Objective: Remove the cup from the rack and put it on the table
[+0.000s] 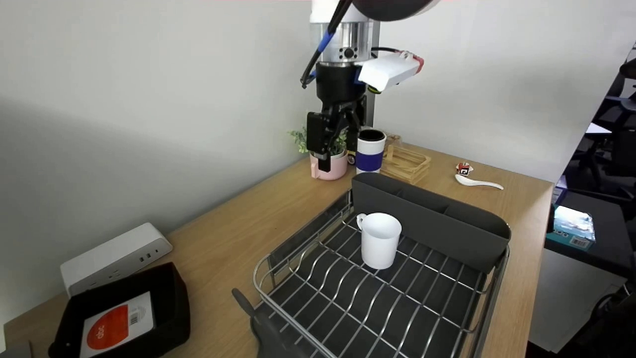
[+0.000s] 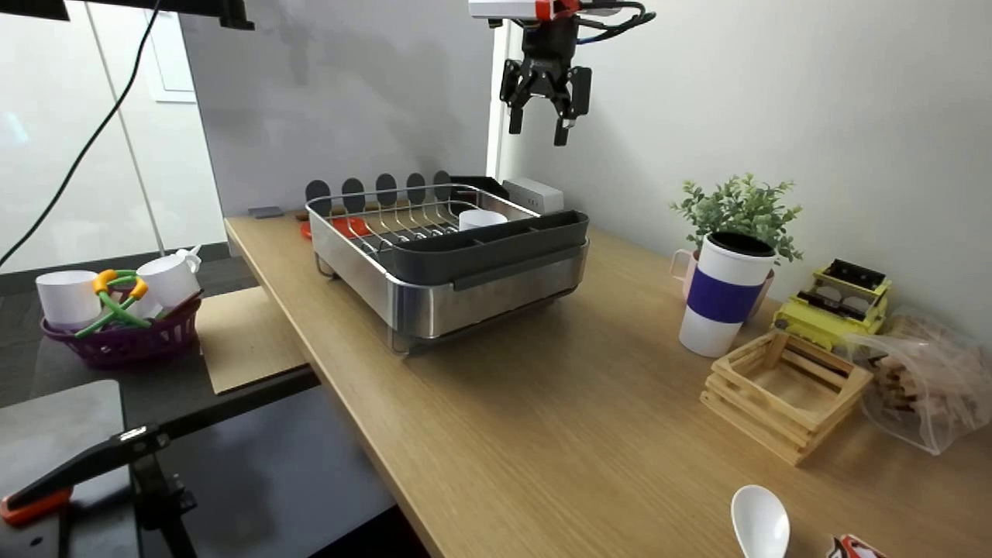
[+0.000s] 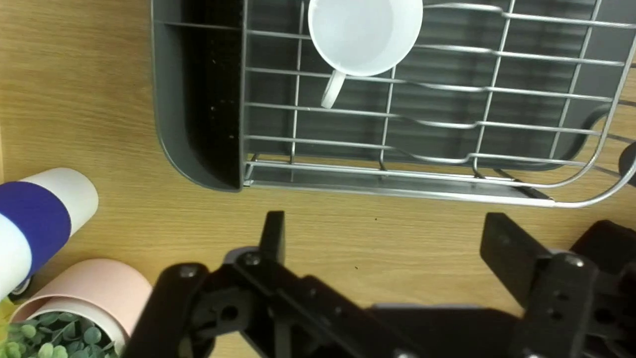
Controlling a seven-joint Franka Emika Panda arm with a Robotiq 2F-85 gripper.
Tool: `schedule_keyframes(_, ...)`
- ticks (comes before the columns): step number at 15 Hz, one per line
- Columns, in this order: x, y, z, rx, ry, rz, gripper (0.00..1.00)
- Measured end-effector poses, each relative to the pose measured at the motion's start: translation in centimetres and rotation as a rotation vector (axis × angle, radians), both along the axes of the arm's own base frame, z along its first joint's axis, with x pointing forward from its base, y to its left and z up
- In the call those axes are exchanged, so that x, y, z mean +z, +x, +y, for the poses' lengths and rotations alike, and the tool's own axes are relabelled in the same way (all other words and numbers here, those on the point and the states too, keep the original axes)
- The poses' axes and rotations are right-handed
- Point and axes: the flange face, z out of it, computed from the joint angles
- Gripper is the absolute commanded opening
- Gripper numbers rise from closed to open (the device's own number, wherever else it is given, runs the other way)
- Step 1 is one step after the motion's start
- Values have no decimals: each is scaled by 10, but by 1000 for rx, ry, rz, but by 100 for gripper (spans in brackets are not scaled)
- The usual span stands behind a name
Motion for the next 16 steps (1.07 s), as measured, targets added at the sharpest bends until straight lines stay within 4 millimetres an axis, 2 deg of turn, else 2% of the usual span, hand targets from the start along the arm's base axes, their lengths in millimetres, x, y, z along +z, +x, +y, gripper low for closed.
schedule_keyframes(9, -12, -10, 36, -114, 51, -8, 100)
schedule_keyframes(16, -26, -15, 42, -204, 61, -12, 100)
